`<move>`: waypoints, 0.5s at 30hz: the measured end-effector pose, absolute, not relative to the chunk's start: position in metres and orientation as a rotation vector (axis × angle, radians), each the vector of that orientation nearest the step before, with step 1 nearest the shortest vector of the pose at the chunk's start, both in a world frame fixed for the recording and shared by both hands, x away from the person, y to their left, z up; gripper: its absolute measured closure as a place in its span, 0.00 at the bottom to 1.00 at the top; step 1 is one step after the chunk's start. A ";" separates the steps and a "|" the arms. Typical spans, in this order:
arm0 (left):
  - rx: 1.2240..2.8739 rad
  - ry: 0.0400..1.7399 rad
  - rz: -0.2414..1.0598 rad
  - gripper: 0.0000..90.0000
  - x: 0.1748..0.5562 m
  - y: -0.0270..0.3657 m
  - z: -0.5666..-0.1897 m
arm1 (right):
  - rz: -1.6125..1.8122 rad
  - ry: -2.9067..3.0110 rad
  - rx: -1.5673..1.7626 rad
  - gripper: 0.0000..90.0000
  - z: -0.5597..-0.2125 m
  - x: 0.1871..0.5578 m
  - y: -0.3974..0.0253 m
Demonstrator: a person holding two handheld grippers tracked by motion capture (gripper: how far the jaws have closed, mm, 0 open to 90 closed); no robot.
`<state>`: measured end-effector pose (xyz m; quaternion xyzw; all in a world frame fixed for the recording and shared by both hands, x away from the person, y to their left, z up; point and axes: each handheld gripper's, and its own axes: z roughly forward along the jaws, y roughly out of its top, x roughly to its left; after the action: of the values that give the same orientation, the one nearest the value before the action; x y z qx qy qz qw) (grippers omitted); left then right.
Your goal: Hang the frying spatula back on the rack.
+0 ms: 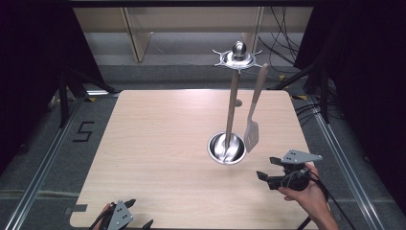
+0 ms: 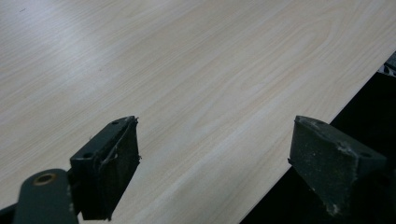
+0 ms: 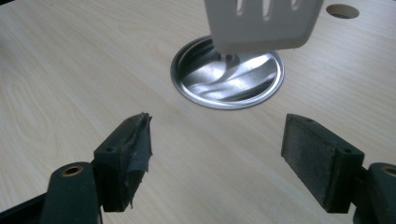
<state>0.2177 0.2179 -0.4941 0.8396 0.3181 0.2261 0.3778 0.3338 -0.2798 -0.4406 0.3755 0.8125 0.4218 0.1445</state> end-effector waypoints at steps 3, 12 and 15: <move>2.153 0.801 0.596 0.17 0.218 0.219 -0.494 | 1.210 2.348 1.084 0.28 -0.445 0.333 -0.278; 2.132 0.819 0.577 0.17 0.216 0.218 -0.495 | 1.191 2.375 1.095 0.27 -0.451 0.327 -0.278; 2.160 0.794 0.594 0.17 0.217 0.220 -0.494 | 1.193 2.381 1.090 0.27 -0.454 0.326 -0.278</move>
<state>0.2170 0.2200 -0.4939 0.8432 0.3100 0.2317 0.3730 0.3257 -0.2779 -0.4537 0.3754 0.8203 0.4109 0.1317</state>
